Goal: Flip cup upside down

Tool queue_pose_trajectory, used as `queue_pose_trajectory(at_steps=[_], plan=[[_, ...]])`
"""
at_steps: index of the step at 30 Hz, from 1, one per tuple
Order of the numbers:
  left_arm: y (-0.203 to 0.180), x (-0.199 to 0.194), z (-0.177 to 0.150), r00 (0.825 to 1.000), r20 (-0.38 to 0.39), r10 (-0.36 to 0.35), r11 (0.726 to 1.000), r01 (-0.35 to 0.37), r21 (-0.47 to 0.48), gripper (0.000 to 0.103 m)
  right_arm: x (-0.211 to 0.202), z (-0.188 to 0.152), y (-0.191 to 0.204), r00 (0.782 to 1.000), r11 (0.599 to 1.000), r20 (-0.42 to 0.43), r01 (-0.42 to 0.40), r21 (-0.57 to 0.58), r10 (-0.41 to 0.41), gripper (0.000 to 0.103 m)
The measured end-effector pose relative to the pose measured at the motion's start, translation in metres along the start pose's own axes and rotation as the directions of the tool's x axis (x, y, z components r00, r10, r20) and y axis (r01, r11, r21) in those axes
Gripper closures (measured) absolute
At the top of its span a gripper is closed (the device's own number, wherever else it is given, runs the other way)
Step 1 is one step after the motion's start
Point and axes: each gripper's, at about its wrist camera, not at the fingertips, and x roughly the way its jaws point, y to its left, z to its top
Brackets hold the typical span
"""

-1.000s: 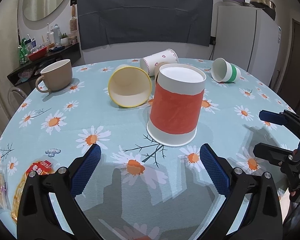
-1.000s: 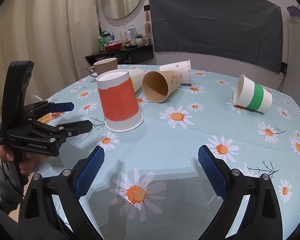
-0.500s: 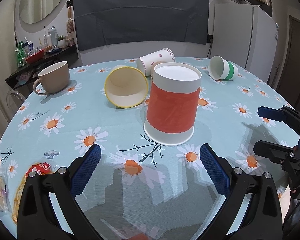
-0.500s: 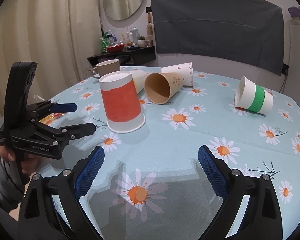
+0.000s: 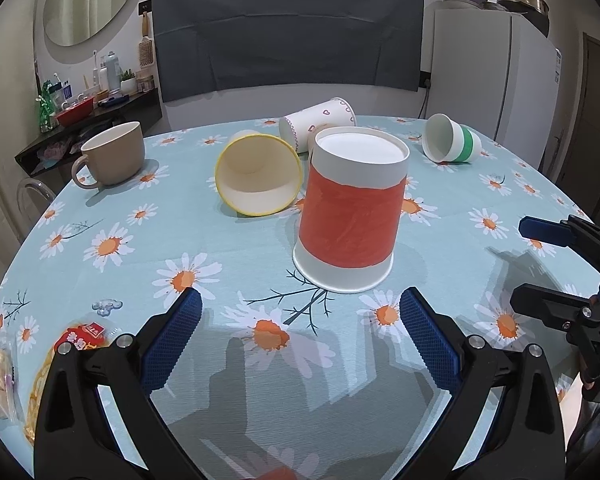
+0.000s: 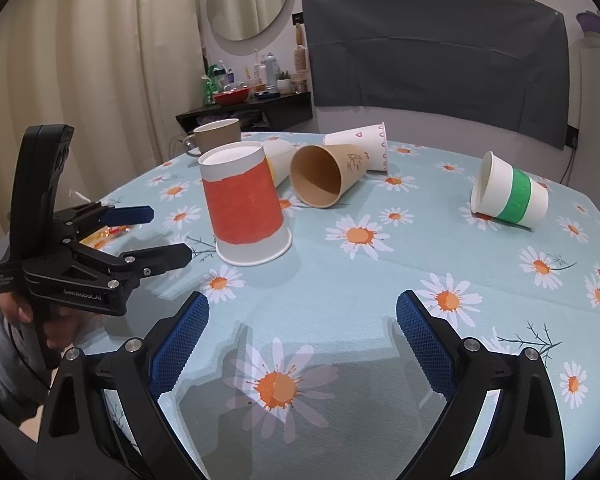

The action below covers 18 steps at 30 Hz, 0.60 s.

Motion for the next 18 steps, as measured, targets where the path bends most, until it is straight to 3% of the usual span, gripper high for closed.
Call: queue_pose_trajectory(at_steps=[18], plan=[[-0.0015, -0.0043, -0.0011, 1.000, 0.017, 0.014, 1.000, -0.014, 0.010, 0.006, 0.0000, -0.0007, -0.0007, 1.000, 1.000, -0.005, 0.003, 0.009, -0.003, 0.012]])
